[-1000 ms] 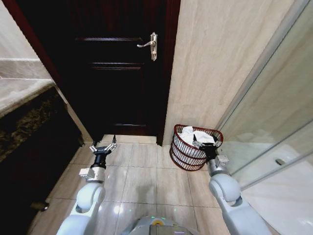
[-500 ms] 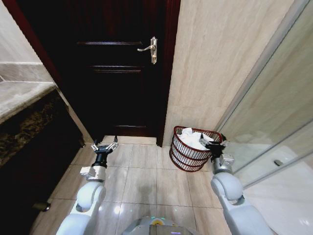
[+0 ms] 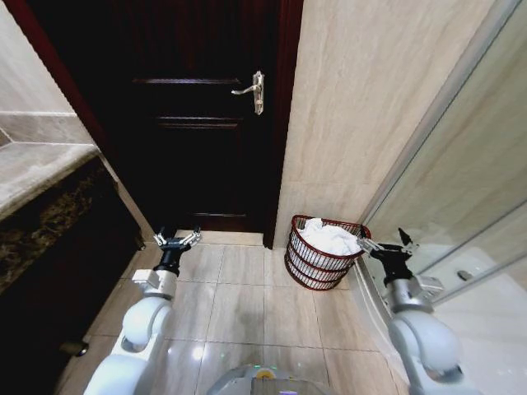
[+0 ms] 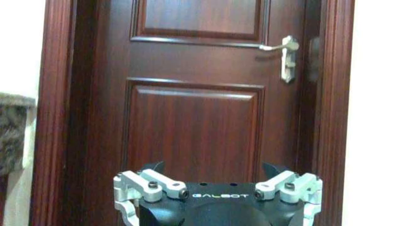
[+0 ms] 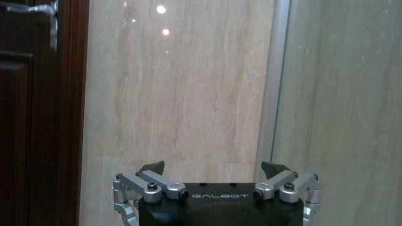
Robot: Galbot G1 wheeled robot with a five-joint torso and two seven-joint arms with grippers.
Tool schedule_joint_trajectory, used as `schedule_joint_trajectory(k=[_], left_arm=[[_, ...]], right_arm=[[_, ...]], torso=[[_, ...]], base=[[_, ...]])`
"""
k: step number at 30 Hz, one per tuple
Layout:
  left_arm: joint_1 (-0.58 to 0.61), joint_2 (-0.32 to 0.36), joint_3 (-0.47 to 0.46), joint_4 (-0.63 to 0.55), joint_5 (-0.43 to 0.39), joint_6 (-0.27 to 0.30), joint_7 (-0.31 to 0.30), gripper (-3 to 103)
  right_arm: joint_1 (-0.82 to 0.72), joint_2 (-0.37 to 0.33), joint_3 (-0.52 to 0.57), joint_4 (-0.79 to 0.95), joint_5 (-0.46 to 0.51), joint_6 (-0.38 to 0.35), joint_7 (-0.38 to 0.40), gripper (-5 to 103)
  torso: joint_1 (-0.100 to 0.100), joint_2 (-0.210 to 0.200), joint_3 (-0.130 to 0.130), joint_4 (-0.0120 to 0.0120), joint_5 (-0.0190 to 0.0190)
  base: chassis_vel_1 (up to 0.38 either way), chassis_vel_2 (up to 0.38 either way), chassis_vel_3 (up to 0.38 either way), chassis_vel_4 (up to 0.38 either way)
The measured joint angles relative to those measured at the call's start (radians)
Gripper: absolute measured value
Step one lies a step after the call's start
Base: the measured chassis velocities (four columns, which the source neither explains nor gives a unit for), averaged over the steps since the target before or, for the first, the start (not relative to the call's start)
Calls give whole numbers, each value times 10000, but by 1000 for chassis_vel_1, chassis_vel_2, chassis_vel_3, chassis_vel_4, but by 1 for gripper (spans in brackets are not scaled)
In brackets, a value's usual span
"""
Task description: Discard the used towel into the hamper.
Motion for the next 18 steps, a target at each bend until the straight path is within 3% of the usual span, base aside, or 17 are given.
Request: schedule_joint_trajectory(k=[6, 11, 18], left_arm=[[-107, 35, 163, -3, 450, 0, 77, 100], [-138, 36, 109, 203, 1270, -387, 229, 100], [-21, 27, -141, 429, 1691, -756, 336, 100]], right_arm=[[-184, 505, 0, 271, -59, 10, -184, 100], [-182, 451, -87, 464, -132, -21, -331, 100], [-89, 517, -689, 517, -573, -19, -287, 100]], torso=[[115, 267, 153, 1, 0], [200, 483, 283, 1, 0], [306, 800, 497, 1, 0]], base=[[0, 0, 0, 0], [0, 0, 0, 0], [0, 0, 0, 0]])
